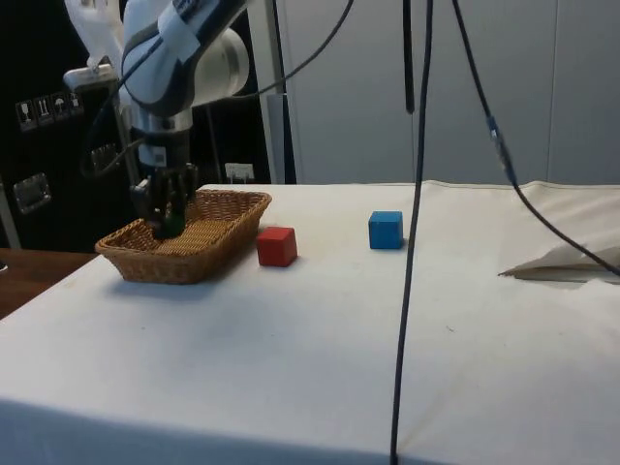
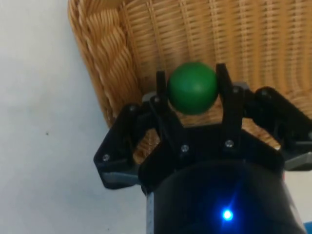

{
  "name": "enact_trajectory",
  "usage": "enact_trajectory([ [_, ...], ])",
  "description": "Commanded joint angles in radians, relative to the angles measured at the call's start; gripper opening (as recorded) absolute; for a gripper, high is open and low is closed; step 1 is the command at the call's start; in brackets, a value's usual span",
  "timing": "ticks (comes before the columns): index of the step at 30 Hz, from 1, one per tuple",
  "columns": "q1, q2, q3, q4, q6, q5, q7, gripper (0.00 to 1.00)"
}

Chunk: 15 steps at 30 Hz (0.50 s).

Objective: Place all non-red objects into the basket.

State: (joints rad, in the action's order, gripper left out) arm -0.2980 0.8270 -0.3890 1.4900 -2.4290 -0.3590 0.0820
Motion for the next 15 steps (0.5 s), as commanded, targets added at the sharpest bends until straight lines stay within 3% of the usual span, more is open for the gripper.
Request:
enact_trajectory([
  [1,0.011,0.013,0.011,-0.015,0.004,-0.012,0.005,0.0],
  [2,0.001,0.011,0.0,-0.01,0.0,-0.008,0.0,0.0],
  [3,0.012,0.022,0.011,-0.024,0.004,-0.019,0.005,0.0],
  [10,0.016,0.064,0.008,-0.067,0.008,-0.059,0.013,0.0],
  [11,0.008,0.064,0.0,-0.062,0.0,-0.052,0.005,0.0],
  [12,0.017,0.065,0.009,-0.068,0.008,-0.059,0.014,0.0],
  [14,0.018,0.065,0.009,-0.069,0.007,-0.06,0.014,0.0],
  [15,0.018,0.066,0.009,-0.069,0.007,-0.061,0.015,0.2],
])
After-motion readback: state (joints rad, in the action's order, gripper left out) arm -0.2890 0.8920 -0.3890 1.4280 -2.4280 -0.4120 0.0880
